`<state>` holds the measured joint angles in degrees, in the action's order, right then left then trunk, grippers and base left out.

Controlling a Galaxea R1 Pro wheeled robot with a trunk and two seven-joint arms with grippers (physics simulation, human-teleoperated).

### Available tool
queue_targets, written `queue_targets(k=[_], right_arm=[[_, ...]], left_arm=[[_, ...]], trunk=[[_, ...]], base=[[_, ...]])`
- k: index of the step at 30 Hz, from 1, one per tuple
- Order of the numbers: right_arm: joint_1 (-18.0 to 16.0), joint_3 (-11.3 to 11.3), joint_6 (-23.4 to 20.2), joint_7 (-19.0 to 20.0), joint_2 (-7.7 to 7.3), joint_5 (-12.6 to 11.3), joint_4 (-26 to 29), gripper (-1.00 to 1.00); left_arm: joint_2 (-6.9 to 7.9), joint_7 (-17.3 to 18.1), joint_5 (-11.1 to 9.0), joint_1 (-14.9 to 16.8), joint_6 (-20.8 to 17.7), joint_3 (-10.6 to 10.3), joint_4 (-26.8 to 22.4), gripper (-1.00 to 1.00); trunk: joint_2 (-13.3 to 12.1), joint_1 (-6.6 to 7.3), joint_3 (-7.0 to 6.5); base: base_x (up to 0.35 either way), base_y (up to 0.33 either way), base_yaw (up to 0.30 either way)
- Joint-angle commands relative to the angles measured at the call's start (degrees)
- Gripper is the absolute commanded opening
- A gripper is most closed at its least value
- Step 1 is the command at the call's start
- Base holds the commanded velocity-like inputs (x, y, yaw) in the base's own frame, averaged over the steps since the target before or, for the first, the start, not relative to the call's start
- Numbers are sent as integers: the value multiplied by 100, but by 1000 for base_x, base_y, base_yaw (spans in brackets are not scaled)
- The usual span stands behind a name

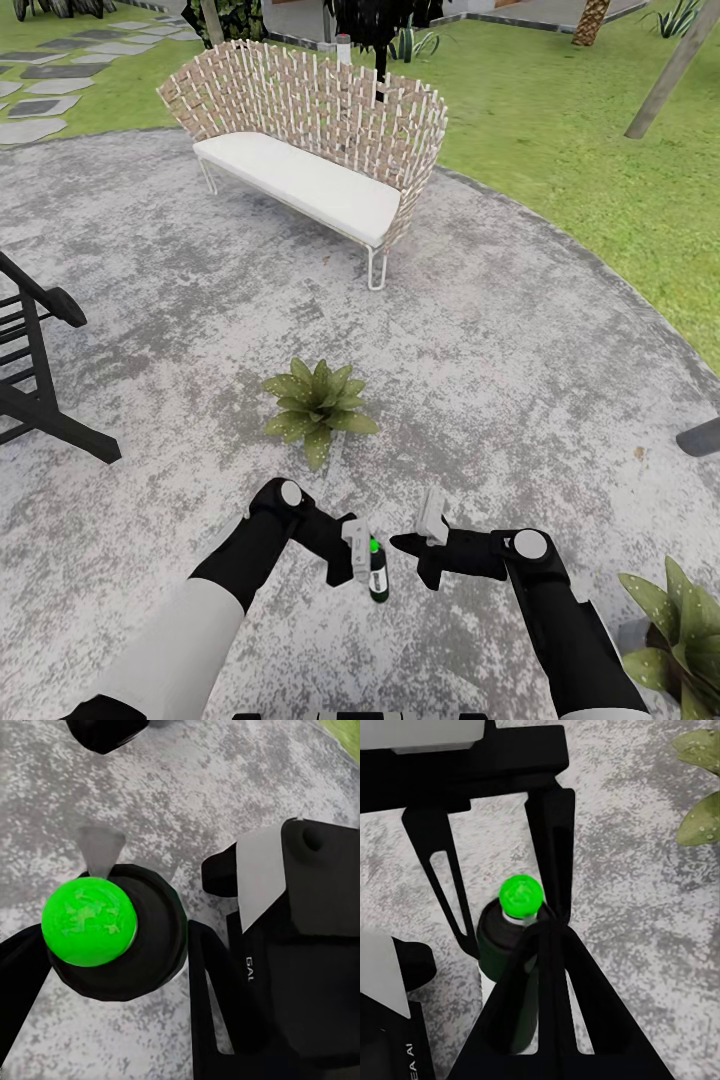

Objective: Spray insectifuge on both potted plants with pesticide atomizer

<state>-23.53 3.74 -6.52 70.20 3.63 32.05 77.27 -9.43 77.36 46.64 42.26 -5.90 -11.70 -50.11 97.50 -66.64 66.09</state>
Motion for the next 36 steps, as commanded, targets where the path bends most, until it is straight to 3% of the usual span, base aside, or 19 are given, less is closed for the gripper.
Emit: queue_targets(k=[1, 15, 18, 21, 31, 36], right_arm=[[-3, 12, -60, 38, 7, 12, 8, -100], [-3, 12, -60, 38, 7, 14, 16, -100], [-3, 12, -60, 38, 7, 15, 16, -100], [-3, 12, -60, 38, 7, 14, 16, -100], [-3, 12, -60, 38, 7, 21, 32, -100], [-3, 12, -60, 19, 7, 21, 20, -100]], left_arm=[[-4, 21, 12, 2, -60, -1, -16, -100], [-57, 7, -10, 2, -60, -6, -31, -100], [-57, 7, -275, 2, -55, -7, -40, -100], [-57, 8, -354, 2, -52, -7, -36, -100], [-46, 8, -362, 2, -46, -5, -37, -100], [78, 14, -296, -9, -48, -42, -15, -100]], trunk=[[2, 0, 3], [2, 0, 3], [2, 0, 3], [2, 0, 3], [2, 0, 3], [2, 0, 3]], base=[[0, 0, 0], [0, 0, 0], [0, 0, 0], [0, 0, 0], [0, 0, 0], [0, 0, 0]])
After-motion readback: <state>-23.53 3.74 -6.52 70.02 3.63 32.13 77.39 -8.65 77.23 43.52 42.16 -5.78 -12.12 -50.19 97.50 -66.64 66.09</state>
